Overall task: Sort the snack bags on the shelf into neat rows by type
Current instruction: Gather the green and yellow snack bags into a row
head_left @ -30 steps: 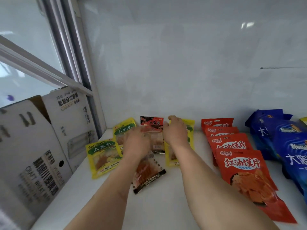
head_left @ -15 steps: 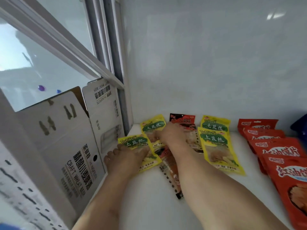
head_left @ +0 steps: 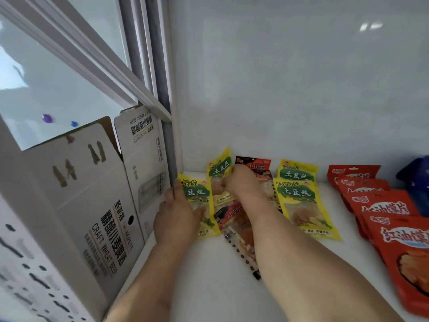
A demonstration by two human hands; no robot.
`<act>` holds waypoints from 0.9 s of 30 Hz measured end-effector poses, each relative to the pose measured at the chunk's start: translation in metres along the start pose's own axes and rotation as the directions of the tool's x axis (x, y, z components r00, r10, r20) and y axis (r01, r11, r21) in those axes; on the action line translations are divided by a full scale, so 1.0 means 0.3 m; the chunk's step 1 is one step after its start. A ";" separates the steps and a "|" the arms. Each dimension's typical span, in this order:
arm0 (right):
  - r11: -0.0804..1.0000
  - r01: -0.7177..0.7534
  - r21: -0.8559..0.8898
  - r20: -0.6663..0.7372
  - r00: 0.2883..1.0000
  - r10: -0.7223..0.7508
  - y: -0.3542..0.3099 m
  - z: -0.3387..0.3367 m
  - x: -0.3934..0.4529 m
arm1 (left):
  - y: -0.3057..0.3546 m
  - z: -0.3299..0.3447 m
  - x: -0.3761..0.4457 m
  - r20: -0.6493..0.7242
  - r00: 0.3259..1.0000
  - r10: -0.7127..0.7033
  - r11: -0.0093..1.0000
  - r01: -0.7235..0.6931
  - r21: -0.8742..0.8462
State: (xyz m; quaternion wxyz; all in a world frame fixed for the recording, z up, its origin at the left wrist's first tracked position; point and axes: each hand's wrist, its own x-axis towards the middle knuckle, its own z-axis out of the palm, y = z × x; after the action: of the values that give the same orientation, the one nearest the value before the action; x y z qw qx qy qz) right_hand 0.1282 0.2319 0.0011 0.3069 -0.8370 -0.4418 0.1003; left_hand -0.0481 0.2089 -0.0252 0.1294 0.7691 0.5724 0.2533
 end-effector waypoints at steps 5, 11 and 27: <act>0.971 0.043 0.234 -0.004 0.999 -0.043 0.025 -0.049 -0.038 | 0.007 -0.007 -0.005 -0.031 0.999 -0.018 0.987 0.013 -0.160; 0.900 0.092 0.426 -0.097 0.994 -0.056 0.058 -0.085 -0.087 | -0.015 -0.012 0.022 0.071 0.991 -0.112 0.896 0.132 -0.423; 0.775 0.111 0.623 -0.245 0.968 0.058 0.324 -0.332 -0.246 | 0.099 -0.077 -0.086 0.083 0.982 -0.170 0.531 0.162 -0.832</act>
State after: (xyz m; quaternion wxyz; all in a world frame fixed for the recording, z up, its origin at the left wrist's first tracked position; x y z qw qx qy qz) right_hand 0.1943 0.0893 0.0138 0.6244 -0.6847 -0.3522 0.1319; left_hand -0.0418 0.1731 0.0025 0.5001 0.5561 0.4541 0.4842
